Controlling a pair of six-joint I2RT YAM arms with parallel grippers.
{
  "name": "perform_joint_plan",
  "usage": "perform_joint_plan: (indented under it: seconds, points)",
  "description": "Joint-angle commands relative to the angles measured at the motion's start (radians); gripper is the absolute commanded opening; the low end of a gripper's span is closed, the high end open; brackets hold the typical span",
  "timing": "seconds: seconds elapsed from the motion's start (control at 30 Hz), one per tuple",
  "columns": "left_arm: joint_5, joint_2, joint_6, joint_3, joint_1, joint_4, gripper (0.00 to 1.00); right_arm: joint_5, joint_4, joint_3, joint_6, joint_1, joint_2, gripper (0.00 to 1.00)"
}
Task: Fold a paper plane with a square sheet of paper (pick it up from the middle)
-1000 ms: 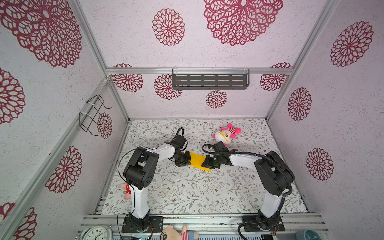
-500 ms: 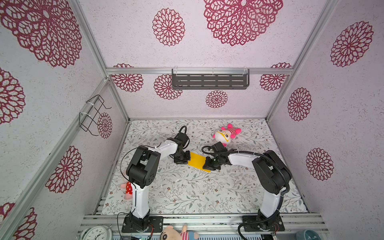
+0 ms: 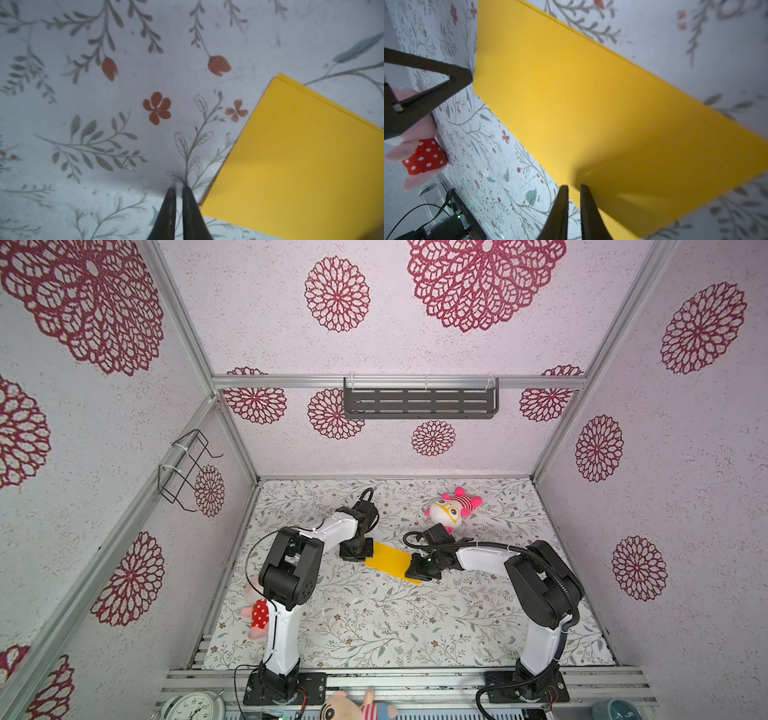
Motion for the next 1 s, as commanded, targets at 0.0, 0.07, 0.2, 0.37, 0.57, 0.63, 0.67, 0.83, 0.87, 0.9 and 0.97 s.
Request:
perform_joint_plan:
  seconds: [0.0, 0.07, 0.2, 0.37, 0.57, 0.63, 0.67, 0.83, 0.87, 0.9, 0.97]
  points:
    - [-0.022, -0.07, -0.05, -0.012, 0.011, 0.015, 0.17, 0.028, 0.062, 0.0, -0.015, -0.011, -0.089, 0.26]
    - [0.009, -0.141, -0.093, -0.054, 0.013, 0.064, 0.22, 0.055, 0.07, 0.012, -0.033, -0.025, -0.112, 0.36]
    - [0.078, -0.238, -0.214, -0.172, 0.014, 0.191, 0.34, 0.148, 0.023, 0.067, -0.092, -0.074, -0.074, 0.5]
    - [0.214, -0.291, -0.356, -0.318, 0.013, 0.376, 0.44, 0.163, -0.021, 0.156, -0.159, -0.115, 0.019, 0.59]
    - [0.313, -0.293, -0.467, -0.421, 0.01, 0.546, 0.52, 0.174, -0.121, 0.232, -0.214, -0.125, 0.1, 0.6]
    - [0.314, -0.28, -0.47, -0.421, 0.009, 0.546, 0.52, 0.161, -0.132, 0.224, -0.214, -0.124, 0.102, 0.58]
    - [0.318, -0.271, -0.468, -0.418, 0.009, 0.544, 0.52, 0.156, -0.135, 0.215, -0.213, -0.123, 0.098, 0.58]
    - [0.333, -0.224, -0.455, -0.394, 0.004, 0.529, 0.52, 0.137, -0.139, 0.131, -0.193, -0.124, 0.044, 0.57]
    - [0.335, -0.216, -0.45, -0.385, 0.004, 0.522, 0.52, 0.125, -0.133, 0.108, -0.185, -0.124, 0.031, 0.56]
    - [0.338, -0.203, -0.443, -0.376, 0.004, 0.516, 0.52, 0.108, -0.123, 0.08, -0.177, -0.123, 0.014, 0.55]
    - [0.345, -0.181, -0.427, -0.355, 0.003, 0.506, 0.52, 0.062, -0.082, 0.016, -0.162, -0.121, -0.027, 0.53]
